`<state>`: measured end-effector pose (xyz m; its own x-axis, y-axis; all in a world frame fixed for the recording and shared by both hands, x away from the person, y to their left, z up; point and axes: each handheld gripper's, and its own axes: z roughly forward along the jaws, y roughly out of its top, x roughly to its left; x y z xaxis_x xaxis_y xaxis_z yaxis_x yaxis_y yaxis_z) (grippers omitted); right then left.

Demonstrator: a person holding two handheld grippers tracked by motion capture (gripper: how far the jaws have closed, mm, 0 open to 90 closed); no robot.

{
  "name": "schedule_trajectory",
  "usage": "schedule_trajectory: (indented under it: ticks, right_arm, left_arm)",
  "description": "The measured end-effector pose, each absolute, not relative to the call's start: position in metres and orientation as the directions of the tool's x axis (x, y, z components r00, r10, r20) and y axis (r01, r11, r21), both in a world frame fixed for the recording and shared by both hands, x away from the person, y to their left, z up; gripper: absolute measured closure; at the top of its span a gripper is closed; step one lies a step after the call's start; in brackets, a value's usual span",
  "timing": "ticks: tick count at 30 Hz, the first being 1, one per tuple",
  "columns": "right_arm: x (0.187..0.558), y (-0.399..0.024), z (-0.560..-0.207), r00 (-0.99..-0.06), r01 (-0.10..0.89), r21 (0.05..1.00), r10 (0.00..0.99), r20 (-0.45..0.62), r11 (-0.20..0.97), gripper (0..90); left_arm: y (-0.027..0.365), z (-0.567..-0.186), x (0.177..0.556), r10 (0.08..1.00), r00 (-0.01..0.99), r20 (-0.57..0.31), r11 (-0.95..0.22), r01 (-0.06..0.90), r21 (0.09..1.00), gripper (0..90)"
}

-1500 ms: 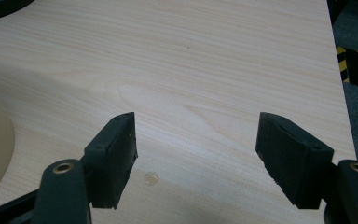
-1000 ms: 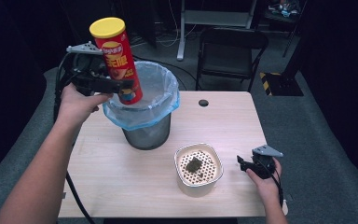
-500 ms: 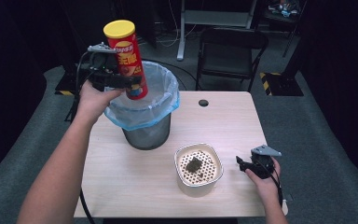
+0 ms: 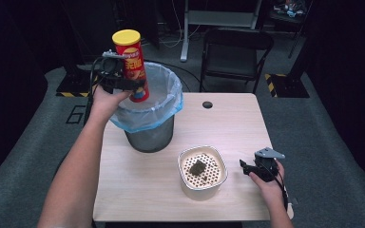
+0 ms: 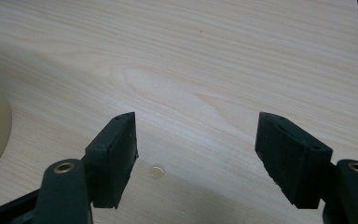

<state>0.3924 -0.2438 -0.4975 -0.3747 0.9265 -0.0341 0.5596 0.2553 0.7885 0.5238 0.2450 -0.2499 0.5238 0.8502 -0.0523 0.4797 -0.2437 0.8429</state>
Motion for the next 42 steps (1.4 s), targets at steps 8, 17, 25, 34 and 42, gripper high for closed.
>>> schedule_trajectory:
  ticks: [8,17,25,34,42]
  right_arm:
    - [0.393,-0.242,-0.499,-0.382,0.561,0.783,0.923,-0.043,0.269,29.0]
    - [0.393,-0.242,-0.499,-0.378,0.566,0.782,0.925,-0.034,0.259,28.9]
    - [0.393,-0.242,-0.499,-0.386,0.566,0.779,0.922,-0.037,0.268,28.9]
    - [0.392,-0.242,-0.499,-0.378,0.567,0.78,0.925,-0.038,0.263,29.0]
    - [0.392,-0.241,-0.499,-0.367,0.569,0.784,0.93,-0.03,0.249,29.0]
  left_arm:
    - [0.251,-0.26,0.536,0.851,0.521,-0.067,-0.267,0.539,0.799,23.5]
    - [0.266,-0.261,0.536,0.876,0.473,-0.089,-0.216,0.552,0.806,13.1]
    - [0.274,-0.259,0.524,0.862,0.502,-0.063,-0.253,0.535,0.806,14.7]
    - [0.284,-0.246,0.493,0.83,0.553,-0.072,-0.267,0.507,0.82,21.9]
    - [0.291,-0.238,0.465,0.806,0.586,-0.08,-0.27,0.485,0.832,25.5]
